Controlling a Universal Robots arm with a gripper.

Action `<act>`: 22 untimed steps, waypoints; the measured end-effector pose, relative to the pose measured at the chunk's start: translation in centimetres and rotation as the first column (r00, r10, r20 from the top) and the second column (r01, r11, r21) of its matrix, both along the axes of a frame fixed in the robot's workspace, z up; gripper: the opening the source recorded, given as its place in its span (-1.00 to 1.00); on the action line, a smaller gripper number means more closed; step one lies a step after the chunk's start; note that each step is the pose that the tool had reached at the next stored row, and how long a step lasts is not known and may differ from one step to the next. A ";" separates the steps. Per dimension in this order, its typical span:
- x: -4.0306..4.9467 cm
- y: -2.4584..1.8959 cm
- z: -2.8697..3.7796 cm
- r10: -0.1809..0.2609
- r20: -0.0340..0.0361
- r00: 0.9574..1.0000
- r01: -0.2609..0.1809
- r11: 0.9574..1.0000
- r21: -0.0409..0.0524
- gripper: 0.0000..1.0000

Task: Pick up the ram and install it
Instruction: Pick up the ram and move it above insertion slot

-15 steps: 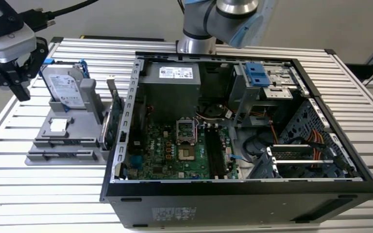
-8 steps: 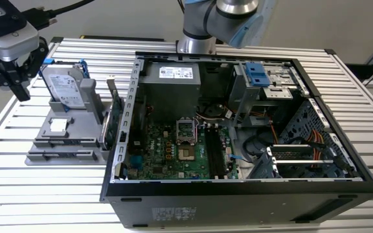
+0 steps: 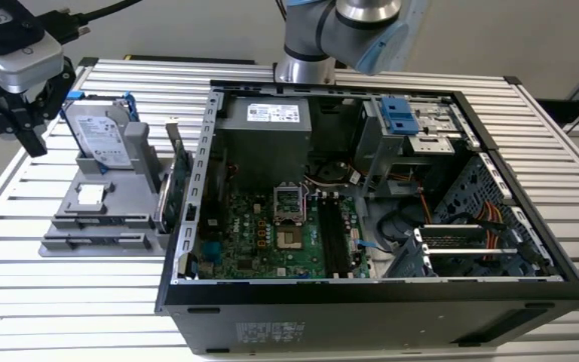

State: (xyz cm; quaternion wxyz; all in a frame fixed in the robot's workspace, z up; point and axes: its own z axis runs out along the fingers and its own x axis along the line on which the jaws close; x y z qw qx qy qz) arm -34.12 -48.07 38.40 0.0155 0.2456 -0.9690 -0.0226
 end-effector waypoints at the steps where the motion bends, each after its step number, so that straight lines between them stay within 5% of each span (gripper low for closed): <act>1: 0.00 0.00 0.00 0.000 0.000 1.000 0.000 1.000 0.000 -1.00; 13: 0.00 0.00 0.00 0.004 0.000 1.000 -0.004 1.000 0.000 -1.00; 22: 0.00 0.02 0.00 0.061 0.000 0.998 -0.061 0.998 0.000 -1.00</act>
